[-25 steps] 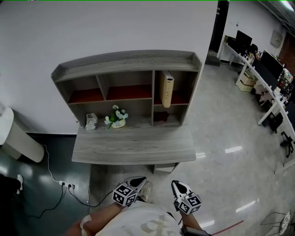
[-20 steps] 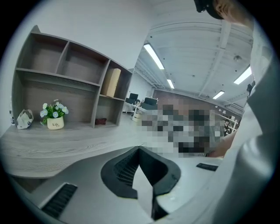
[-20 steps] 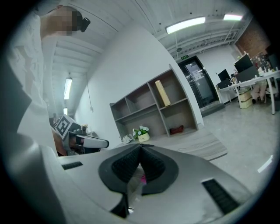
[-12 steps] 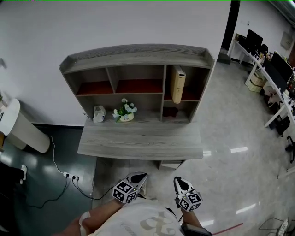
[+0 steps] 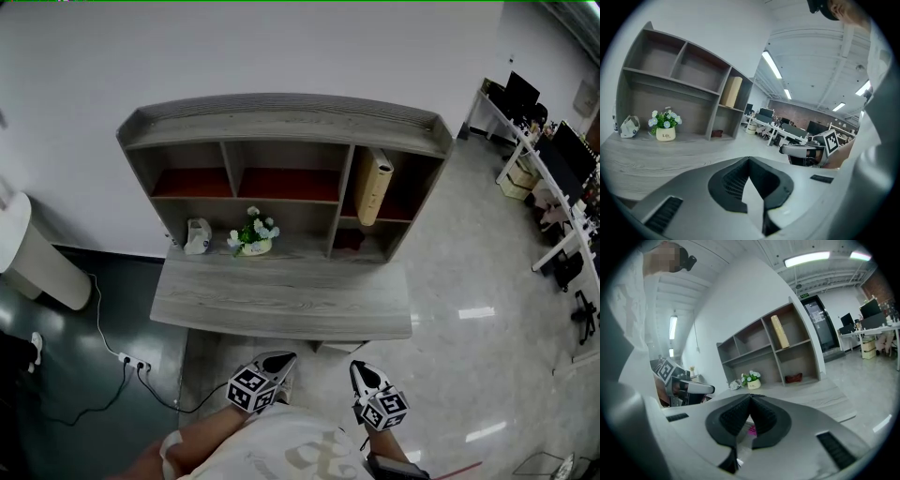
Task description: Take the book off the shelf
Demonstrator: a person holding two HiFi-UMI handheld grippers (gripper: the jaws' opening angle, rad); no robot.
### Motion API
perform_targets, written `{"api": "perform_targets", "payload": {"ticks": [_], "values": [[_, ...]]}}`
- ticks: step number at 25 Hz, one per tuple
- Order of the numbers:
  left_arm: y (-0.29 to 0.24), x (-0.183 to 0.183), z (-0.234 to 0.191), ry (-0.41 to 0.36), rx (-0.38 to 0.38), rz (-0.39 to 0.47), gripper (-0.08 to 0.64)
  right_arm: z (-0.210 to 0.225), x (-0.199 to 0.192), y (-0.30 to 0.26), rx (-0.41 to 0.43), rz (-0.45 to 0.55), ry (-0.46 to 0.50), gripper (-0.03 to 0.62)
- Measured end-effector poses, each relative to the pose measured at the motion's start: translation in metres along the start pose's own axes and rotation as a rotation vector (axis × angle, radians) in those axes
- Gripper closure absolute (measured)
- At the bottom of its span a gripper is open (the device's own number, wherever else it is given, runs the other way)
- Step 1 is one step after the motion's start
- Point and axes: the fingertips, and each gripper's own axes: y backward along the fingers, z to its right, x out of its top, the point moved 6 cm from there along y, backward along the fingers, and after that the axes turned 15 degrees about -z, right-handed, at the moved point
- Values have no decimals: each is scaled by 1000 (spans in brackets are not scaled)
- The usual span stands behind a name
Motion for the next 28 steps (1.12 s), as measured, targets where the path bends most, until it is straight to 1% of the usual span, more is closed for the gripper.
{"api": "perform_targets", "payload": {"ticks": [7,15,22,25,28], "values": [[-24,30,-35,-4,-43,7,558,18,33,-26,-45,3,1,588],[-44,56,-74,-16,-72,7,558,37,53,-55,-82,-3,-13,588],[-54,81,-96,-52,-116,17,558,44,74,-72,-117,15,-26,588],[-54,90,-112,-55,-118,30,558,46,84,-84,-132,20,-22,588],[-51,101,-132,-52,-103,56,558,47,98,-98,-142,31,-9,588]]}}
